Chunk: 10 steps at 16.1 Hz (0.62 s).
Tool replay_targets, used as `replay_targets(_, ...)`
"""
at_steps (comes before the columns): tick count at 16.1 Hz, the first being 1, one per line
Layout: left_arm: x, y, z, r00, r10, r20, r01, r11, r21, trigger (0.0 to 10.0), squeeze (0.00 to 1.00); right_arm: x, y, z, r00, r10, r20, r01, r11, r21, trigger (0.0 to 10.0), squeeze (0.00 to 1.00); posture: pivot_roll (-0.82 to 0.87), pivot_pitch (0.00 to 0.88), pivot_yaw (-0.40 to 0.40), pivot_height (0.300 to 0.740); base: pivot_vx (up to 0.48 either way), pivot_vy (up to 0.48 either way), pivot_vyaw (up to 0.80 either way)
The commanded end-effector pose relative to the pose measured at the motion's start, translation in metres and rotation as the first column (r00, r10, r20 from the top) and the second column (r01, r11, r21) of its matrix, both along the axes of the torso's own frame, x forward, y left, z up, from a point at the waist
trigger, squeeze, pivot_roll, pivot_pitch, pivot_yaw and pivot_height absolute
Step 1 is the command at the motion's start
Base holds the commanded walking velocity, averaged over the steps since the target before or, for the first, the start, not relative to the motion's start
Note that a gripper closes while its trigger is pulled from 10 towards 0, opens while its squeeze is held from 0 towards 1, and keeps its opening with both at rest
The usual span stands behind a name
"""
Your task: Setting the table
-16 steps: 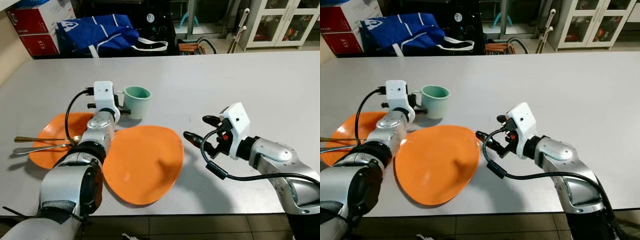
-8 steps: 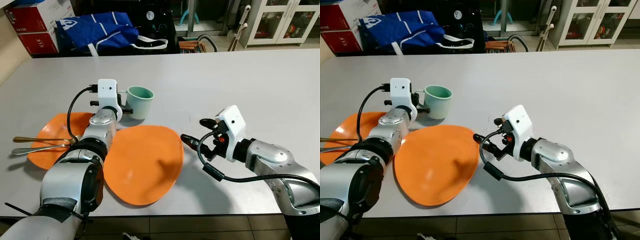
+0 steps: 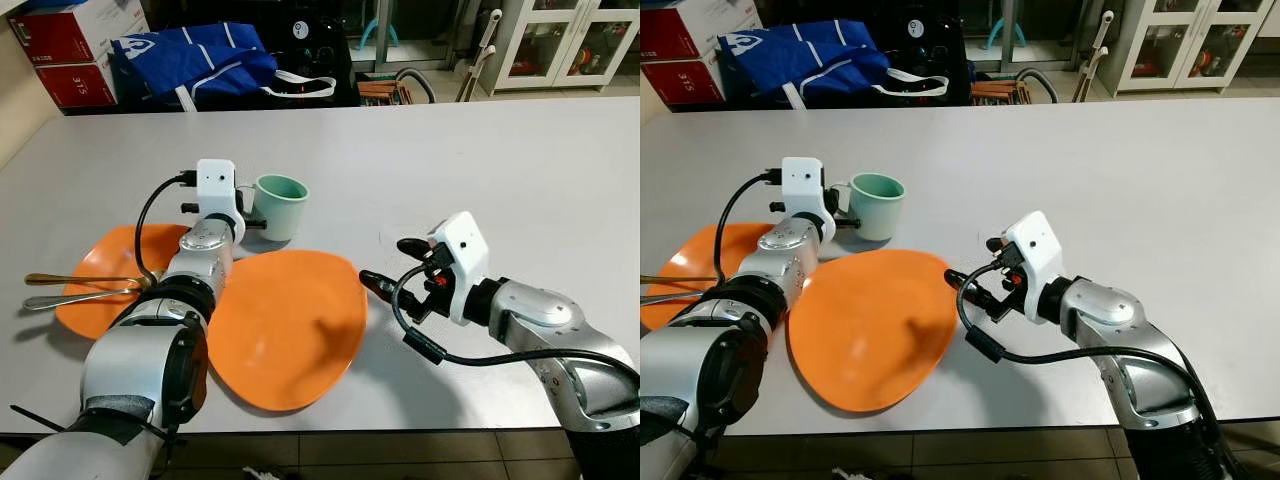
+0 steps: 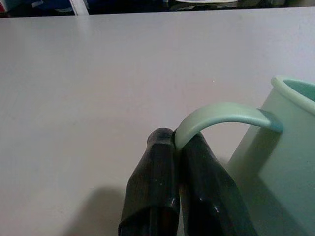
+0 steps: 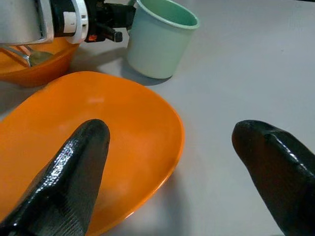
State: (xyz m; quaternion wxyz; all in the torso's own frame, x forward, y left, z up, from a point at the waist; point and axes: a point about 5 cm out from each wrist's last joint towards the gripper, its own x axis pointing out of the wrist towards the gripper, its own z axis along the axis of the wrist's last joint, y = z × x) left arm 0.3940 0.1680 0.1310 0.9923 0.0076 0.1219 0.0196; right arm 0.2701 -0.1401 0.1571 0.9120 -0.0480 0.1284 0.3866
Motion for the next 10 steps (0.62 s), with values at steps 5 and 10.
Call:
replay_targets(5,0.0009,-0.0048,-0.0007,0.999,-0.022,-0.039,0.023,0.999,0.024,10.0,0.73,-0.0040,0.0027,-0.0035,1.000,0.008,-0.012,-0.008,1.000,-0.010,10.0,0.00,-0.26,0.051,0.100,0.740,0.000,0.000,0.00)
replay_targets(10,0.0000,-0.0037,-0.0028,0.999,-0.018,-0.049,0.019,0.999,0.026,10.0,1.00,-0.0046,0.0029,-0.0049,1.000,0.009,-0.017,-0.010,1.000,-0.016,10.0,0.00,-0.26,0.052,0.100,0.740,0.000,0.000,0.00)
